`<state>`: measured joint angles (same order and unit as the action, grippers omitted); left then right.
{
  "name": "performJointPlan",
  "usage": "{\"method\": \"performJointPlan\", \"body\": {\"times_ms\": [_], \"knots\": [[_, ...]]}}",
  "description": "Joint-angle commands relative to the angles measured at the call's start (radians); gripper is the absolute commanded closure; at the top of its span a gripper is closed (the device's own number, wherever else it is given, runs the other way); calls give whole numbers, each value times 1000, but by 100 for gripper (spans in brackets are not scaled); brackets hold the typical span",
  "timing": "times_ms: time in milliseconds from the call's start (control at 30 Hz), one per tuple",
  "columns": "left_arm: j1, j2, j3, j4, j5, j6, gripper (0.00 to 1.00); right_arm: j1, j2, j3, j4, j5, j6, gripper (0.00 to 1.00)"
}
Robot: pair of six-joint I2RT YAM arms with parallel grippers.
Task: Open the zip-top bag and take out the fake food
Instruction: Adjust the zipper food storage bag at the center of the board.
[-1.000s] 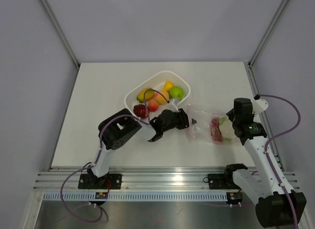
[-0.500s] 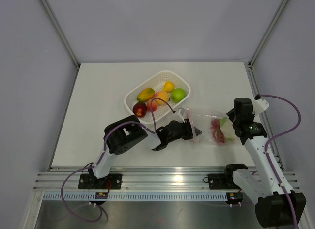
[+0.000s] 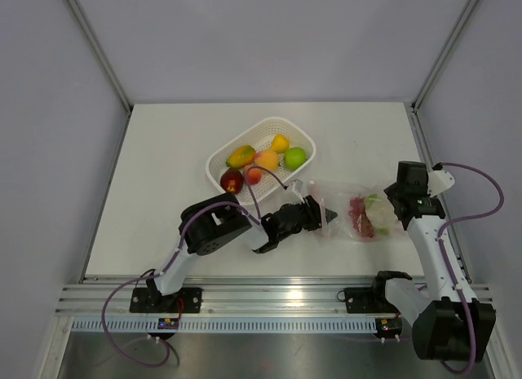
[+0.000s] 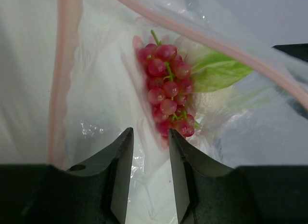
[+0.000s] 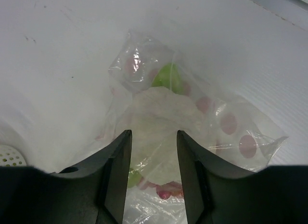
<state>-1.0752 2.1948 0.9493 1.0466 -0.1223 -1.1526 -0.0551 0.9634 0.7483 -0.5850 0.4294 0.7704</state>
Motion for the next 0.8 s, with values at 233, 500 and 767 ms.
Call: {"method": "performJointPlan", "body": {"times_ms": [233, 500, 767], "knots": [[-5, 0, 16, 113, -34, 36, 53, -118, 132, -41, 102, -274, 47, 52], [-5, 26, 51, 81, -22, 37, 50, -118, 184, -78, 175, -383, 40, 55], [-5, 49, 98, 43, -2, 47, 47, -118, 196, -96, 211, -491, 26, 56]]}}
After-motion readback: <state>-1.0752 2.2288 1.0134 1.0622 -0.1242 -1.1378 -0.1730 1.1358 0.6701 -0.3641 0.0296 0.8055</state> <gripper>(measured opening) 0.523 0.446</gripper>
